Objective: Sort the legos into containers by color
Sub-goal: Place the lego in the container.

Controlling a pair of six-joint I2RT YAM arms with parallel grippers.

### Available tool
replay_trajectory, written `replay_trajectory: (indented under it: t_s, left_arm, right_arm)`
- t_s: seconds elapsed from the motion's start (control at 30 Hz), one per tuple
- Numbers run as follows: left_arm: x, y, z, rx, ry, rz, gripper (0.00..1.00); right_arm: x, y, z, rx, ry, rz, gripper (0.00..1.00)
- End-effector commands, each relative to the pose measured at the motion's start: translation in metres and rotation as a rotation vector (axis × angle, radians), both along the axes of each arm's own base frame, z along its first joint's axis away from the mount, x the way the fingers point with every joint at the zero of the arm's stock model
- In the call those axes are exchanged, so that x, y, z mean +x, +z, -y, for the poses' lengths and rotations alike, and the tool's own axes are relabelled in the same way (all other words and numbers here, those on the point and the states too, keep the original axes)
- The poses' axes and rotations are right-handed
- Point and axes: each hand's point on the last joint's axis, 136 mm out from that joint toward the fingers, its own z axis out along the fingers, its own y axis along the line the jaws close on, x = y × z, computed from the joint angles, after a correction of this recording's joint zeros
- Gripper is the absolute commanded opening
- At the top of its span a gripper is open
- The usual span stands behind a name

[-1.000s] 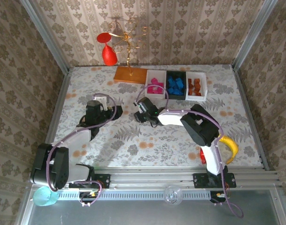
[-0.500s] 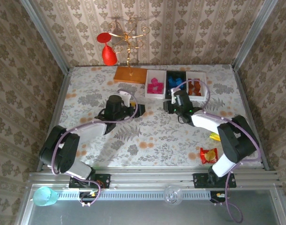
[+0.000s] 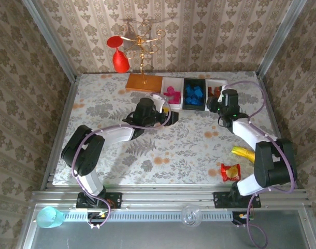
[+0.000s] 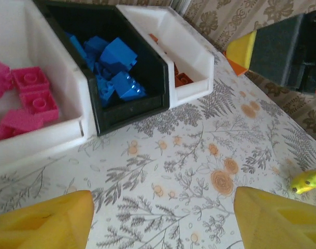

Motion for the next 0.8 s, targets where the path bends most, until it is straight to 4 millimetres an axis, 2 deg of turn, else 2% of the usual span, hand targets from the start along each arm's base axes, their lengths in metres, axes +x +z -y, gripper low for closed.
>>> replay_trajectory:
  t_s: [0.0, 0.13, 0.4, 0.57, 0.77]
  left_arm:
    - [0.004, 0.009, 0.012, 0.037, -0.031, 0.05, 0.74]
    - [0.006, 0.017, 0.018, 0.043, -0.03, 0.079, 0.74]
    - [0.019, 0.028, 0.019, 0.04, 0.008, 0.136, 0.74]
    - [0.018, 0.034, 0.022, 0.024, -0.008, 0.134, 0.74]
    - [0.014, 0.031, 0.014, 0.057, 0.005, 0.119, 0.74]
  right_arm:
    - [0.01, 0.004, 0.007, 0.033, -0.025, -0.007, 0.36]
    - [0.024, 0.003, 0.014, 0.017, -0.042, -0.021, 0.36]
    - [0.047, -0.006, 0.022, -0.047, -0.045, -0.078, 0.35]
    - [0.051, -0.013, 0.023, -0.076, -0.031, -0.116, 0.35]
    - [0.051, -0.016, 0.026, -0.106, -0.024, -0.138, 0.35]
